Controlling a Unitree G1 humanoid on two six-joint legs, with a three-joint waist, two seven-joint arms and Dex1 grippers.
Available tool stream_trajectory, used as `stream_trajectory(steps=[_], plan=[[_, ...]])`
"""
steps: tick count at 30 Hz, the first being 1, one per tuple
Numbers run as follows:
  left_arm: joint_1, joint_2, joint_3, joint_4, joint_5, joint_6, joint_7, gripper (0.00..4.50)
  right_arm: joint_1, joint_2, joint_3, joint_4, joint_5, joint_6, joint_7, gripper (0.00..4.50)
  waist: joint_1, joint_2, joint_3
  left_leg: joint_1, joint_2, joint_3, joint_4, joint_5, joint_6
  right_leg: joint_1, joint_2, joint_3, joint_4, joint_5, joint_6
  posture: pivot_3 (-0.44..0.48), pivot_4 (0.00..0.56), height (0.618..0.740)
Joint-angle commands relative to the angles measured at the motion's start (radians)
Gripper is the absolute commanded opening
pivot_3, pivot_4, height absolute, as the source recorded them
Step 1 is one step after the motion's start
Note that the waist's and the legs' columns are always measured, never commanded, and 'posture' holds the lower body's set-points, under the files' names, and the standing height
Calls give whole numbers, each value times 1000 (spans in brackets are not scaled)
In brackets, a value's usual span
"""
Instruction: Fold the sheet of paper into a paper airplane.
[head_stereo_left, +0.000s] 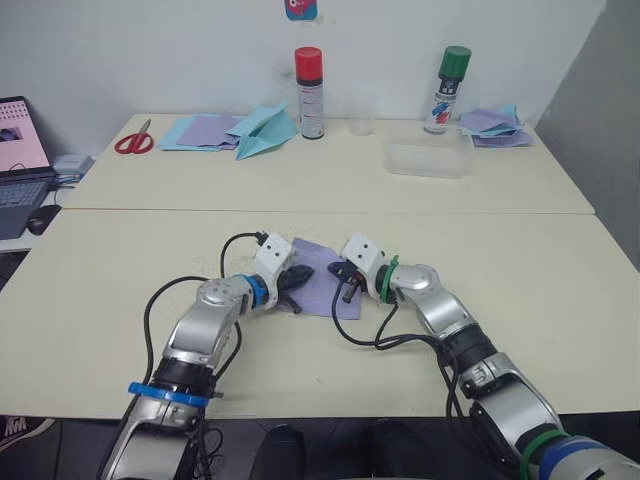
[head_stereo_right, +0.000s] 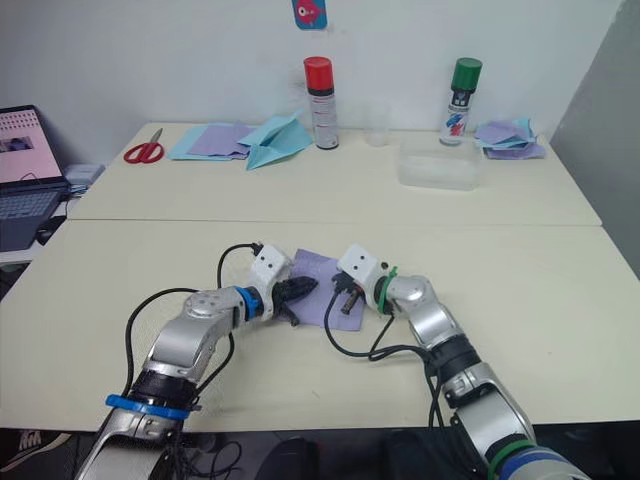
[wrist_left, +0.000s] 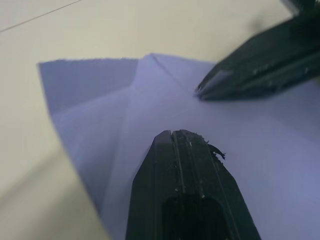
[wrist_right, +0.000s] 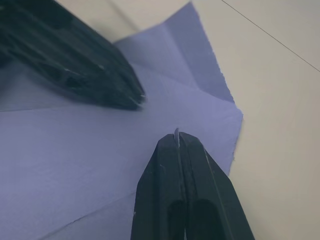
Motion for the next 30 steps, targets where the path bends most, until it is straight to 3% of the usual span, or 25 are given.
stream_trajectory(steps=[1, 12, 19, 22, 29, 30], plan=[[-157, -37, 42, 49, -70, 45, -30, 0, 2, -10, 21, 40, -28, -2, 1, 21, 0, 0, 0, -1, 0, 0, 0, 0, 0, 0, 0, -1, 0, 0, 0, 0, 150, 740], [-383, -92, -131, 561, 140, -186, -89, 0, 23, -20, 34, -17, -16, -1, 19, 21, 0, 0, 0, -4, 0, 1, -1, 0, 0, -3, 1, -2, -1, 0, 1, 0, 150, 740], [-409, -99, -139, 699, 190, -254, -103, 0, 53, -34, 42, -91, -2, 38, 50, 21, 1, 0, 0, -4, -1, 1, -1, 0, 0, -2, 1, -3, -1, 0, 1, 0, 150, 740], [-402, -107, -134, 712, 193, -271, -106, 0, 75, -48, 36, -156, 28, 95, 92, 596, 1, 0, 0, -4, -1, 1, 0, 0, 0, -1, 1, -3, -1, 0, 1, 0, 150, 740], [-385, -120, -129, 712, 192, -280, -105, 0, 128, -94, 59, -294, 62, 218, 184, 3011, 2, 0, 0, -3, -1, 1, 1, 0, 0, -1, 1, -4, 0, 0, 1, 0, 150, 740], [-381, -121, -129, 709, 192, -281, -103, 0, 137, -106, 62, -321, 72, 245, 204, 3011, 2, 0, 0, -3, -1, 1, 1, 0, 0, -1, 1, -4, 0, 0, 1, 0, 150, 740]])
